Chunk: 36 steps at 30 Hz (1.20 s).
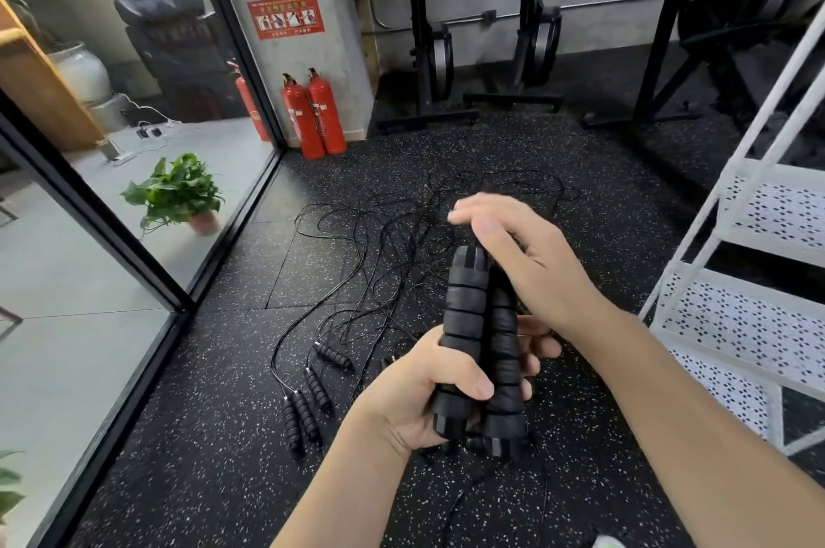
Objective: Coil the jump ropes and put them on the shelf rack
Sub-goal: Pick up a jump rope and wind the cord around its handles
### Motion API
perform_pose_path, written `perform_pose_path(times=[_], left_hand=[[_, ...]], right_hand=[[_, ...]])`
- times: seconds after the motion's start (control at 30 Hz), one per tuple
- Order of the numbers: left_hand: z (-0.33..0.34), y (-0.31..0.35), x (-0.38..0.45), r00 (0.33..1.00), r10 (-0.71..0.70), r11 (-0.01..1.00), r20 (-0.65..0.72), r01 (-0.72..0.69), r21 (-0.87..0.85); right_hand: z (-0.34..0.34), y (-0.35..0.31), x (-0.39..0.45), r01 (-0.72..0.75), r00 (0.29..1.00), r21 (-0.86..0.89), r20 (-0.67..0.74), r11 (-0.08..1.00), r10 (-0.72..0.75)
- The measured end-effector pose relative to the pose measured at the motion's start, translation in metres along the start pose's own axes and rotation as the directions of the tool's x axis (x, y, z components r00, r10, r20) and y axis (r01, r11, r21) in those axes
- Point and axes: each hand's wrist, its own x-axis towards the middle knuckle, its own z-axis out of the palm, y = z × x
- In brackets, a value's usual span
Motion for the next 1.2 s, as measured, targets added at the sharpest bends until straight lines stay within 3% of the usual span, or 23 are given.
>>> perform_pose_path(times=[0.17,0.37,0.63,0.77,0.97,1.1,1.2], left_hand=[[0.004,0.003,-0.001,0.999,0.001,1.0,0.034,-0.001,-0.005],[-0.001,0.002,-0.003,0.998,-0.01,0.991,0.057,0.018,-0.135],[0.003,0.002,-0.004,0.993,-0.045,0.983,0.11,0.063,-0.17],[0.002,0.0,-0.004,0.986,-0.069,0.983,0.152,0.093,-0.159],[0.006,-0.002,-0.004,0.981,-0.067,0.986,0.183,0.093,-0.136],[0.008,-0.003,-0.003,0.974,-0.054,0.99,0.22,0.081,-0.117],[0.002,-0.004,-0.003,0.977,-0.076,0.991,0.2,0.096,-0.094]], right_hand=[[0.005,-0.012,0.013,-0.104,0.984,0.085,0.153,0.991,0.09],[0.0,-0.012,0.02,-0.22,0.972,0.129,0.117,0.967,0.205],[0.0,-0.01,0.025,-0.217,0.966,0.035,0.149,0.976,0.209],[0.0,-0.009,0.024,-0.213,0.949,0.019,0.24,0.977,0.203],[-0.001,-0.009,0.025,-0.209,0.954,0.096,0.239,0.973,0.181],[-0.003,-0.013,0.028,-0.283,0.937,0.175,0.262,0.943,0.232],[-0.018,-0.014,0.032,-0.215,0.934,-0.015,0.287,0.976,0.21]])
